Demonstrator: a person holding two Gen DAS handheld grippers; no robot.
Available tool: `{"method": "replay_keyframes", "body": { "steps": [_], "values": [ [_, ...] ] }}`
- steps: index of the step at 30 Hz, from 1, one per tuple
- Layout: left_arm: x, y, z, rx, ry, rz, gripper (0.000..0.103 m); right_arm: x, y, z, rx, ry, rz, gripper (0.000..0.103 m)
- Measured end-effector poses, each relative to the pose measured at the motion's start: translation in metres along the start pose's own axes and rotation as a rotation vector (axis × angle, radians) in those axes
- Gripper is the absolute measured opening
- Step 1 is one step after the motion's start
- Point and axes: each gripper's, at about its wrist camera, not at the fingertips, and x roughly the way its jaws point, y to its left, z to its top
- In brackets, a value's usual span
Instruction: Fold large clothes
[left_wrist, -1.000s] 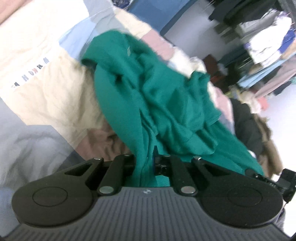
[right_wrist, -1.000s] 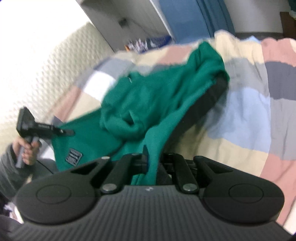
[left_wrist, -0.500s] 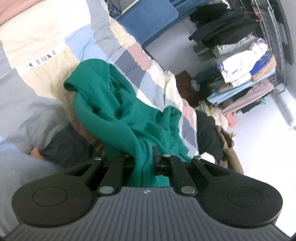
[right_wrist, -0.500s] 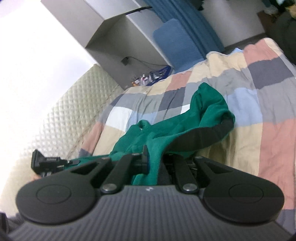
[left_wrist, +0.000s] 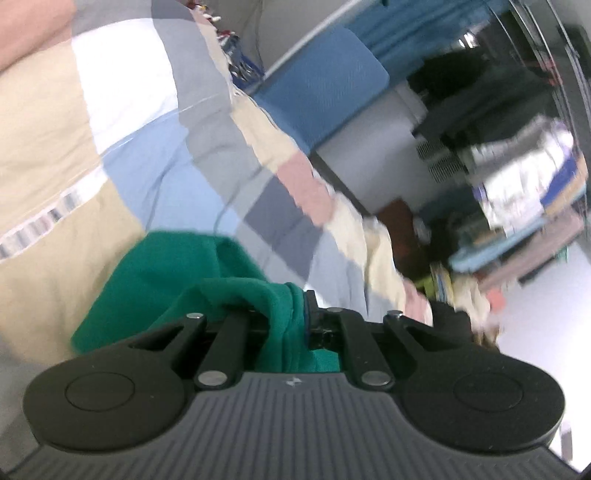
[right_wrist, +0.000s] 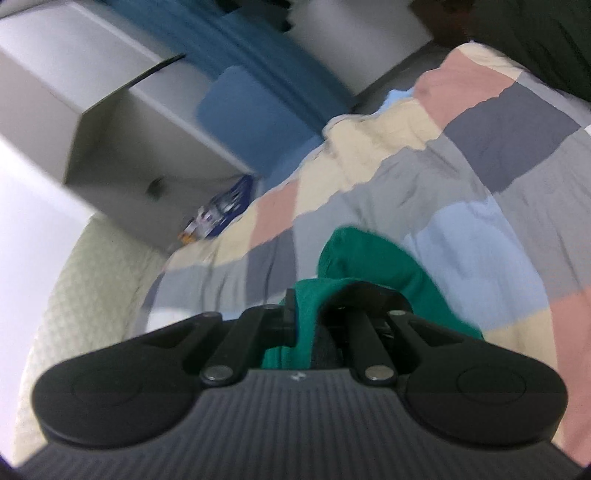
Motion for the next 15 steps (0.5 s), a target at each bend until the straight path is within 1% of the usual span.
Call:
{"method": "replay_keyframes", "body": {
  "steps": [4, 7, 9, 11, 13, 15],
  "values": [
    [0.052, 0.010, 0.019, 0.005, -0.034, 0.037, 0.011, 0.056, -0.010, 0.011, 0.023, -0.042, -0.050, 0.009],
    [0.086, 0.026, 0.025, -0.018, -0.030, 0.053, 0.012, 0.089, -0.028, 0.011, 0.028, -0.049, -0.071, 0.009],
    [0.104, 0.040, 0.028, -0.039, -0.009, 0.047, 0.012, 0.107, -0.039, 0.005, -0.001, -0.034, -0.094, 0.009],
    [0.122, 0.048, 0.032, -0.020, 0.009, 0.057, 0.012, 0.122, -0.048, 0.002, -0.043, -0.022, -0.113, 0.009],
    [0.139, 0.052, 0.035, -0.003, 0.016, 0.076, 0.013, 0.134, -0.056, 0.004, -0.041, -0.014, -0.113, 0.009],
    [0.154, 0.058, 0.037, -0.008, 0.010, 0.086, 0.013, 0.147, -0.059, 0.009, -0.029, -0.006, -0.116, 0.009]
  ]
}}
